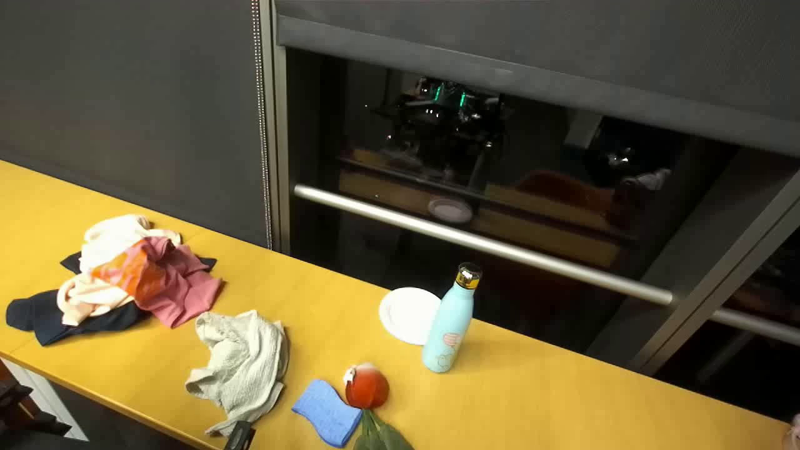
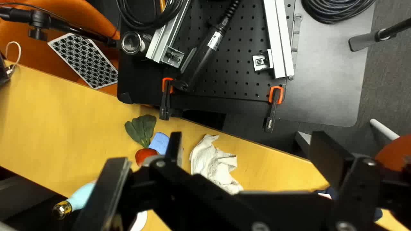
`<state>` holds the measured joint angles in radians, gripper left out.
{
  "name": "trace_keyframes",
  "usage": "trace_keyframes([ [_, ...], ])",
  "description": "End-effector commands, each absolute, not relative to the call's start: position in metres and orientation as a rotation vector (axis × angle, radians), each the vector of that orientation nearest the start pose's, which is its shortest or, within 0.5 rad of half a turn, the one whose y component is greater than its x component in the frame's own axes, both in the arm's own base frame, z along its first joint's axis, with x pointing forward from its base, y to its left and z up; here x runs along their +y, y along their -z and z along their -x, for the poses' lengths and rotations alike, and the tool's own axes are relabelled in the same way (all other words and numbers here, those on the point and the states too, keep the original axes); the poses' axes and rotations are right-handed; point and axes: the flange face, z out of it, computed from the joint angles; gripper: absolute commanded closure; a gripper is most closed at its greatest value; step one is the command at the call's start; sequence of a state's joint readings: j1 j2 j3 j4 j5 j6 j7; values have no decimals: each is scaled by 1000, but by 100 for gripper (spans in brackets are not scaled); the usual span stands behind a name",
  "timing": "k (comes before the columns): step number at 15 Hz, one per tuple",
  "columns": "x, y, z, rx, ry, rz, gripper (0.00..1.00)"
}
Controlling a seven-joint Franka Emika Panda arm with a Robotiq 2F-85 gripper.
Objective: Unfold the white towel and then fold it again
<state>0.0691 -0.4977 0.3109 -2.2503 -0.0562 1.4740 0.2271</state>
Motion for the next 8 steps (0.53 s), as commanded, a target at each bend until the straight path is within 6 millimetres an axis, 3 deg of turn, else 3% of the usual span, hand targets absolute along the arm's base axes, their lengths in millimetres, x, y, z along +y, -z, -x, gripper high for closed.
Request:
trace_keyframes([
  [1, 147, -527, -344, -167, -394, 3392, 0],
  [5, 147, -527, -344, -167, -392, 3392, 0],
  [8, 135, -518, -372, -4, -278, 3386, 0],
])
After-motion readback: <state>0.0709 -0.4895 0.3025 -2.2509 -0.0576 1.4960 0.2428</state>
